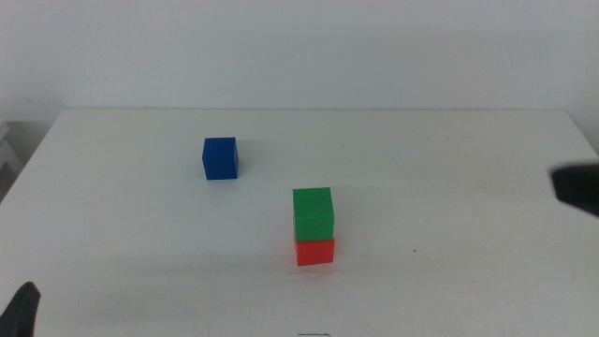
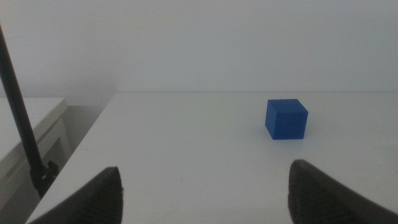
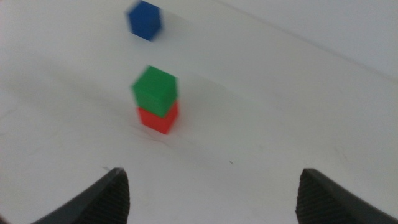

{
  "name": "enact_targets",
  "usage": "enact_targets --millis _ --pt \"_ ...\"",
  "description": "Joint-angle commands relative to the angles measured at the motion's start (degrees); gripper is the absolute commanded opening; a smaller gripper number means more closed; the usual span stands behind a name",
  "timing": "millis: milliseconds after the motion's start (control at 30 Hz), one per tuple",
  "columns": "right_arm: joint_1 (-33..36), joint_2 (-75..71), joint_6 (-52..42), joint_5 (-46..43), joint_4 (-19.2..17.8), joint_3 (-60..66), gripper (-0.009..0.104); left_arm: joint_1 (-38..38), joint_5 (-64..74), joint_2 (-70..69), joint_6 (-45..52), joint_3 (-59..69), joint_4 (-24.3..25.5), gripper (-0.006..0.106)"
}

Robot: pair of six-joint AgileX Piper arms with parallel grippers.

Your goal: Stack red cubes first, then green, then blue cubes in a specific spot.

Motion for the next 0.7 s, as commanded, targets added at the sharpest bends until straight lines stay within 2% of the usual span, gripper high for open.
enact_targets --millis 0,100,167,300,433,667 --pt "-0.7 -5.3 -7.7 -6.4 4.0 2.0 0.071 -0.1 -4.4 -1.1 -0.2 -0.1 -0.6 0.088" --pt "-0.7 -9.1 -12.8 -7.9 8.5 5.0 0.073 -0.1 -4.4 -1.1 -0.2 -0.1 -0.6 0.088" --pt "-0.7 -10.4 -13.4 -7.8 9.5 5.4 0.074 -0.1 -4.4 -1.1 -0.2 -0.1 -0.6 0.088" --pt "-0.7 -11.1 -13.0 -7.7 8.8 5.4 0.079 -0.1 -4.4 -1.1 -0.2 -0.1 -0.6 0.088" --pt "-0.7 -11.1 -11.4 -7.8 6.3 5.4 0.08 -0.1 -4.4 -1.1 -0.2 -0.1 -0.6 0.088" --pt "-0.7 -11.0 -11.2 -9.3 6.1 5.4 0.08 -0.1 -4.4 -1.1 -0.2 -0.1 -0.6 0.088"
